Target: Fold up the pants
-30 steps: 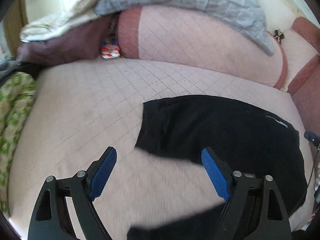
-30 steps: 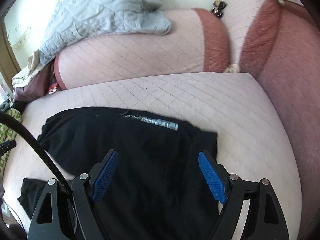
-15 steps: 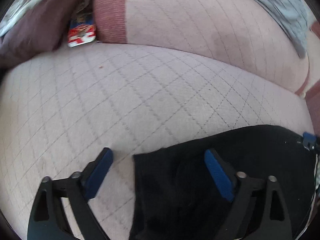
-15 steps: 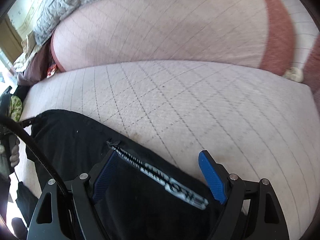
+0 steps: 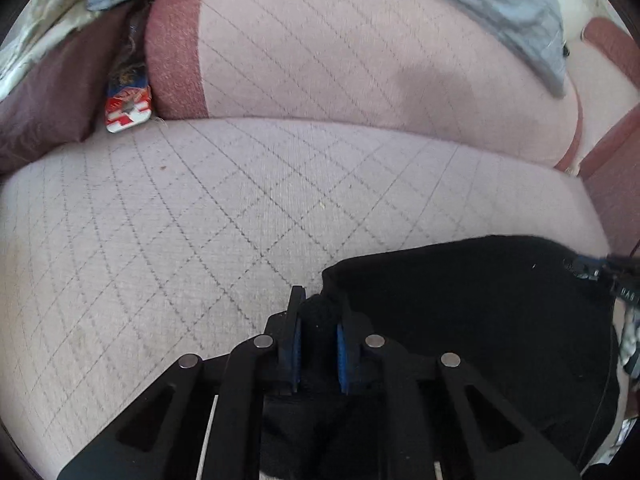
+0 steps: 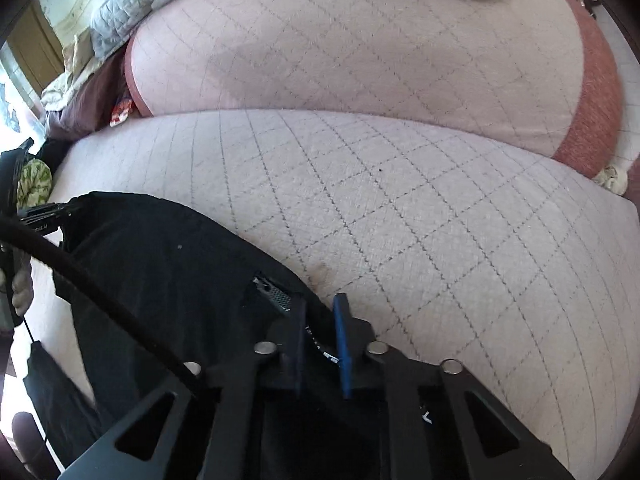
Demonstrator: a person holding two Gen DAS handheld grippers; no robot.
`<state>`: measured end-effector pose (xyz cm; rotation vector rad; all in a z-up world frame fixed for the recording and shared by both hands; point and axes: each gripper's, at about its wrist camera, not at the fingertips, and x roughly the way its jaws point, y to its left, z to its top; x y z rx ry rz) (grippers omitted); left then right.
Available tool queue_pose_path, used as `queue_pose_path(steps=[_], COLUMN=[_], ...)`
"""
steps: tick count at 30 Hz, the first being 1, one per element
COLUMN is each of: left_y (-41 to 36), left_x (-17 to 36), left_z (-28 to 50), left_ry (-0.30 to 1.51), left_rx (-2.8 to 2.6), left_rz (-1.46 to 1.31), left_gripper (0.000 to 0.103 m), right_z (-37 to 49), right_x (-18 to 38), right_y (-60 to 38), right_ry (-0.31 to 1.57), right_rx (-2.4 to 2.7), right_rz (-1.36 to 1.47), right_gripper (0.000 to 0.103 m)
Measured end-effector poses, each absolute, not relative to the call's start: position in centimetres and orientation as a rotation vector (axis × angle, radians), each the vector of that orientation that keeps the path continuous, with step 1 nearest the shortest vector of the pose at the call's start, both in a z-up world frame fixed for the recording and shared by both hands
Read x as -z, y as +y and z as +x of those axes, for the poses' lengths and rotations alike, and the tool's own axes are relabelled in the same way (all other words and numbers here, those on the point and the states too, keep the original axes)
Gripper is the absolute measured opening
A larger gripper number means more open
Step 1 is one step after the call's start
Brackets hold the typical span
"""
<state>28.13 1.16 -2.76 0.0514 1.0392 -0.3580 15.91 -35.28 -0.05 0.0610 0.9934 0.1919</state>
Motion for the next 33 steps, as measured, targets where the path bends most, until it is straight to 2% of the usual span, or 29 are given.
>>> queue_pose_path(steps=[11, 16, 21, 26, 30, 33], left_y=[4.0, 5.3, 5.8, 6.5, 7.6, 9.0], left_x=[-4.6, -5.6, -4.3, -0.8, 1.4, 1.7], left_z=[17.8, 11.3, 4.0, -0.7, -3.2, -4.9], left_ry=[0.865, 0.825, 0.816, 0.896, 0.942, 0.96], left_rx=[0.38, 0.388, 0.386, 0.36, 0.296, 0.28], left_rz=[0.111, 0.159, 0.215, 0.241, 0.27, 0.25], left_gripper=[0.013, 0.013, 0.014, 0.016, 0.022, 0.032], right_z=[5.6, -1.4, -7.4, -11.6, -13.2, -13.6], right_x=[-5.1, -5.3, -3.3, -0.3, 1.0, 0.9], right_y=[-33.1, -31.5, -29.7, -28.7, -27.9, -27.3], right_ry=[0.913, 0.928, 0.988, 1.055, 1.082, 1.094], right_rx=[-0.168, -0.181, -0.175, -0.151, -0.136, -0.121], right_rz=[0.053, 0.042, 0.029, 0.041, 0.009, -0.036], right_gripper=[0.006, 0.006, 0.006, 0.006, 0.006, 0.007])
